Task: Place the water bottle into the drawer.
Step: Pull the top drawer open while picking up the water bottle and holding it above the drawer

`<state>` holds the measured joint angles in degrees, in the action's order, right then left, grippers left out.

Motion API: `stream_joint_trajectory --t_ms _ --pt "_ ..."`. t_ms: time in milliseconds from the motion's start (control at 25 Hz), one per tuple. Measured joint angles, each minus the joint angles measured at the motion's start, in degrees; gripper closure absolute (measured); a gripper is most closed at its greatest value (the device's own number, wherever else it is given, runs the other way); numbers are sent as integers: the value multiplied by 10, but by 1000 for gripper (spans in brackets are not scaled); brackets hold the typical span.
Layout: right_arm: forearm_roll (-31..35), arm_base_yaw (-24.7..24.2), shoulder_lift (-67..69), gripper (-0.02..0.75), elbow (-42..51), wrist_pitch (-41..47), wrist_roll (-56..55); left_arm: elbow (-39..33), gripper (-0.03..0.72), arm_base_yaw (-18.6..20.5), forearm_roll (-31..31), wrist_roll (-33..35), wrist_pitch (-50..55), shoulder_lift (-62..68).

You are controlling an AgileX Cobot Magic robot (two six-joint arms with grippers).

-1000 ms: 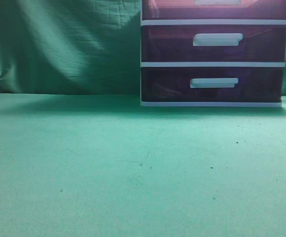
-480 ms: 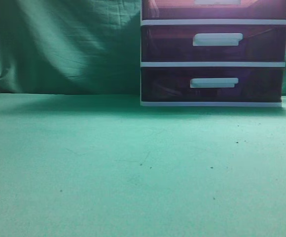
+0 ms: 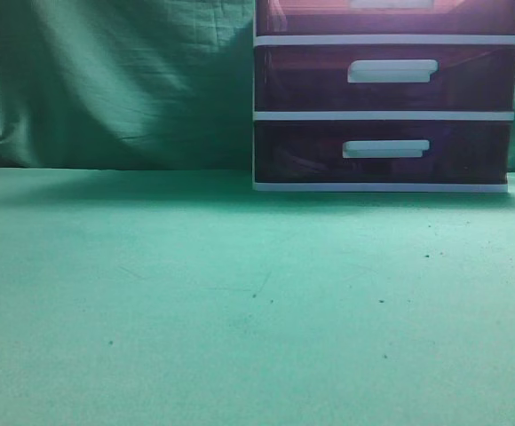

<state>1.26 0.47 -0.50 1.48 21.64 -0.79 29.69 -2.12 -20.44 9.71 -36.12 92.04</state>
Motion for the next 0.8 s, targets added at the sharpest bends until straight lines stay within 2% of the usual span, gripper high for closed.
stream_joint_trajectory --t_ms 80,160,280,400,560,680,800 --pt "0 0 0 689 0 0 0 0 403 0 18 1 7 -11" --pt "0 0 0 689 0 0 0 0 403 0 62 1 19 -39" --pt "0 0 0 689 0 0 0 -1 403 -3 162 -31 50 -109" --pt "0 0 0 689 0 0 0 -1 403 -26 263 -96 95 -186" --pt "0 0 0 689 0 0 0 -2 403 -80 359 -177 142 -278" --pt "0 0 0 689 0 0 0 -2 403 -127 386 -230 166 -344" --pt "0 0 0 689 0 0 0 -2 403 -179 404 -247 198 -408"
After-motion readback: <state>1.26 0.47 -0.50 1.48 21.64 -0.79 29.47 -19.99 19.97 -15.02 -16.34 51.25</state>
